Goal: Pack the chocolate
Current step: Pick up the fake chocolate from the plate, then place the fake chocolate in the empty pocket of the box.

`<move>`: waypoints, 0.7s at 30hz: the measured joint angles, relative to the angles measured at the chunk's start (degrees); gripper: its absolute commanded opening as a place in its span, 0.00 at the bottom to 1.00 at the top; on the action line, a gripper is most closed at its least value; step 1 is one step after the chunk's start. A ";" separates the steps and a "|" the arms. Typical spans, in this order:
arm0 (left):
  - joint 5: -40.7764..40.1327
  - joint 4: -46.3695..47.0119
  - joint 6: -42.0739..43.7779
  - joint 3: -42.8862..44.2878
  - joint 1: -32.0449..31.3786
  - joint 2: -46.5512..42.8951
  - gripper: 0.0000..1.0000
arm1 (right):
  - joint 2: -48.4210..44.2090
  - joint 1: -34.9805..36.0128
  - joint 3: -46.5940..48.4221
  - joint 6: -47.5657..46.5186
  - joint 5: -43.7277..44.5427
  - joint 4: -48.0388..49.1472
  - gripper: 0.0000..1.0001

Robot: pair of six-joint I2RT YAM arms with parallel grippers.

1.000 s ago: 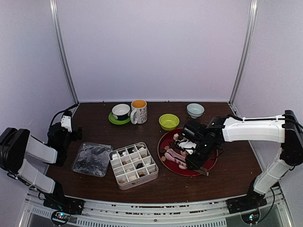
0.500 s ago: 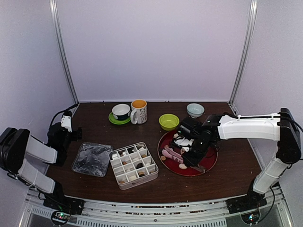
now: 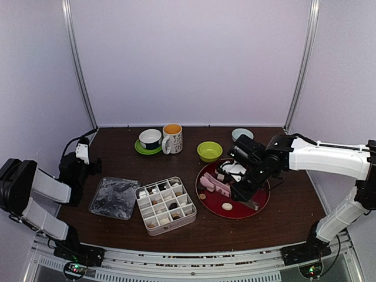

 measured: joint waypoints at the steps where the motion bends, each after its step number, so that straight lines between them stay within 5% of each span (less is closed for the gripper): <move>1: 0.00 0.00 0.00 0.00 0.00 0.00 0.98 | -0.09 0.81 0.55 -0.09 -0.42 -0.39 0.23; 21: 0.00 0.00 0.00 0.00 0.00 0.00 0.98 | 12.20 16.22 11.98 -0.55 -8.72 6.62 0.23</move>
